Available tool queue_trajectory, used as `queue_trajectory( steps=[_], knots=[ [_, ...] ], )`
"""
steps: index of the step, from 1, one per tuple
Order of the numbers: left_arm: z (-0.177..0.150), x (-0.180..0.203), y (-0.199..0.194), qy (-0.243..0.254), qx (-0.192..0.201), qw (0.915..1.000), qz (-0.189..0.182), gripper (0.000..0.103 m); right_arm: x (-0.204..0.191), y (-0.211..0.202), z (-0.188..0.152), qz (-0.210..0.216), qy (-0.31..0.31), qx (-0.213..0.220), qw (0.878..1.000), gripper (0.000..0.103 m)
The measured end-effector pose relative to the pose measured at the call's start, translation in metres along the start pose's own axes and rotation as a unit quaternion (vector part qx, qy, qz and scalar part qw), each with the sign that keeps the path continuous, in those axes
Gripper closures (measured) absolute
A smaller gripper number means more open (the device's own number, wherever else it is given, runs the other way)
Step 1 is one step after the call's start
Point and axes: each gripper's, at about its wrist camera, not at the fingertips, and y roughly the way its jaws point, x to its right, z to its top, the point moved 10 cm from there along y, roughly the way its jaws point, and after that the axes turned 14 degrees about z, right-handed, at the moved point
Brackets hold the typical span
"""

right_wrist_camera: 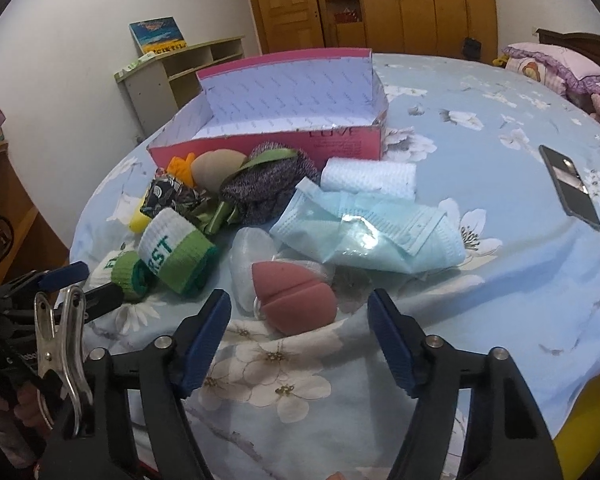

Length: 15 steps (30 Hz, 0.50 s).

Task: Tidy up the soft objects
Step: 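Grasp the pink makeup sponge with the right tool while the left tool grasps the white-green FIRST sock roll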

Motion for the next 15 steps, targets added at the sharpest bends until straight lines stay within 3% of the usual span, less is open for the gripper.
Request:
queue_trajectory(
  steps=[10,15],
  knots=[
    [-0.001,0.003,0.008,0.002,-0.007,1.0,-0.004,0.026,-0.005,0.014,-0.005,0.011,-0.004,-0.027,1.0,0.044],
    [0.0,0.006,0.007,0.003,-0.003,0.9999,-0.016,0.044,-0.005,0.01,-0.002,0.015,-0.005,-0.02,1.0,0.048]
  ],
)
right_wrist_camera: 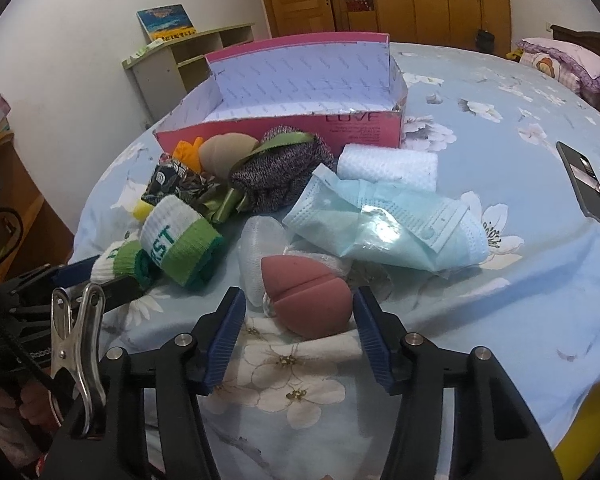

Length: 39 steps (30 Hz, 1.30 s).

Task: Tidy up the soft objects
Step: 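Grasp the pink makeup sponge with the right tool while the left tool grasps the white-green FIRST sock roll, then carry the pink sponge and FIRST sock roll into the pink box and open both tools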

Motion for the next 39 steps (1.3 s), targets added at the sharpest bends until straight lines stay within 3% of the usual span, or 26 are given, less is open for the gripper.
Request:
queue_trajectory(
  steps=[3,6,25,30,39],
  knots=[
    [0.0,0.003,-0.002,0.001,0.003,0.9999,-0.01,0.055,0.001,0.0,0.001,-0.004,-0.002,0.001,1.0,0.06],
    [0.0,0.004,-0.005,0.001,0.005,0.9999,-0.016,0.062,0.003,0.001,0.0,-0.005,-0.001,-0.002,1.0,0.063],
    [0.013,-0.01,-0.032,-0.02,0.031,0.9991,-0.021,0.065,-0.017,-0.021,0.014,0.006,-0.03,0.033,0.999,0.065],
    [0.018,-0.014,-0.04,-0.022,0.045,0.9986,-0.016,0.073,-0.022,-0.025,0.017,0.01,-0.036,0.037,0.999,0.065],
    [0.033,-0.019,-0.051,-0.025,0.061,0.9977,-0.015,0.075,-0.026,-0.03,0.024,0.018,-0.041,0.041,0.998,0.065]
  ],
)
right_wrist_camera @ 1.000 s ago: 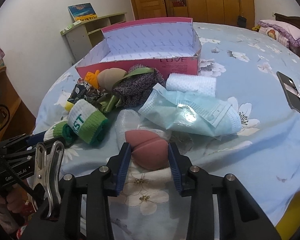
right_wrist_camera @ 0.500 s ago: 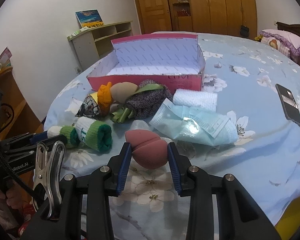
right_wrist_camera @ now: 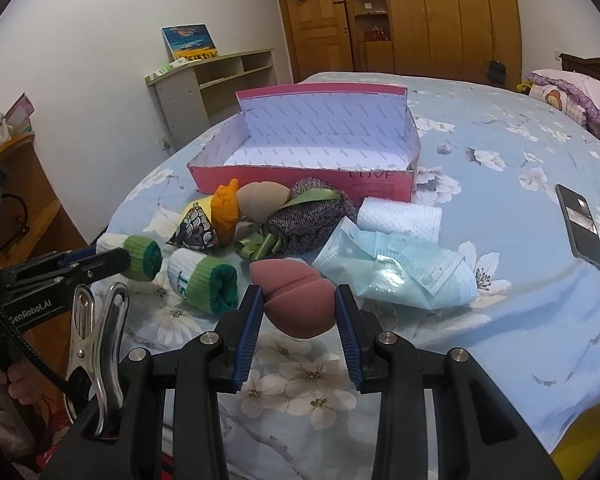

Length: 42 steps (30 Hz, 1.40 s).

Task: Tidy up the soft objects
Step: 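Carry the pink sponge and FIRST sock roll into the pink box and open both tools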

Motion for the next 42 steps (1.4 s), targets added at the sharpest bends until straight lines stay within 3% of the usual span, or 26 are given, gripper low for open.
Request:
queue_trajectory(
  steps=[10,28,42],
  knots=[
    [0.034,0.007,-0.001,0.007,0.013,0.9999,-0.003,0.075,-0.003,0.001,0.024,0.012,-0.009,0.004,1.0,0.065],
    [0.103,0.014,0.045,0.013,0.016,0.9998,0.002,0.075,0.02,0.025,0.085,0.006,-0.016,0.007,1.0,0.065],
    [0.135,0.026,0.108,0.03,0.013,0.9994,-0.01,0.075,0.06,0.061,0.118,-0.056,0.007,0.008,0.998,0.065]
  ],
)
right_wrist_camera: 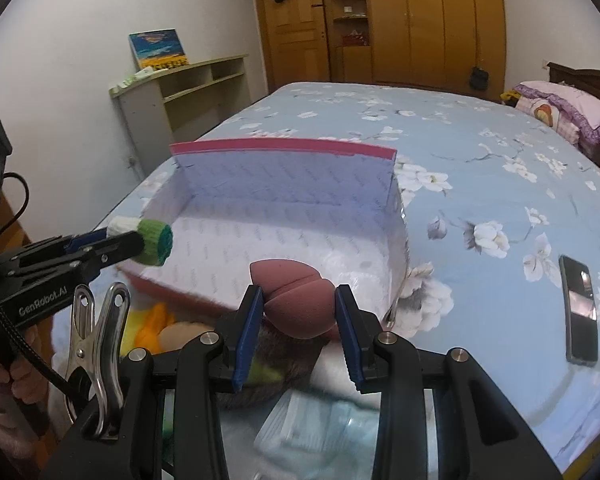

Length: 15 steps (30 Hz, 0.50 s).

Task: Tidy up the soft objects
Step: 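Carry the pink sponge and FIRST sock roll into the pink box and open both tools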

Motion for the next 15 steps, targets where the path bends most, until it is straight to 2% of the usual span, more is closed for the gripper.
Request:
queue_trajectory(
  steps=[9,15],
  knots=[
    [-0.008,0.003,0.035,-0.008,-0.031,0.9995,0.007,0.075,0.02,0.031,0.005,-0.024,-0.015,-0.02,0.999,0.065],
    [-0.016,0.006,0.049,-0.006,-0.047,0.9987,0.02,0.075,0.028,0.041,-0.001,-0.025,-0.025,-0.029,0.999,0.065]
  ],
)
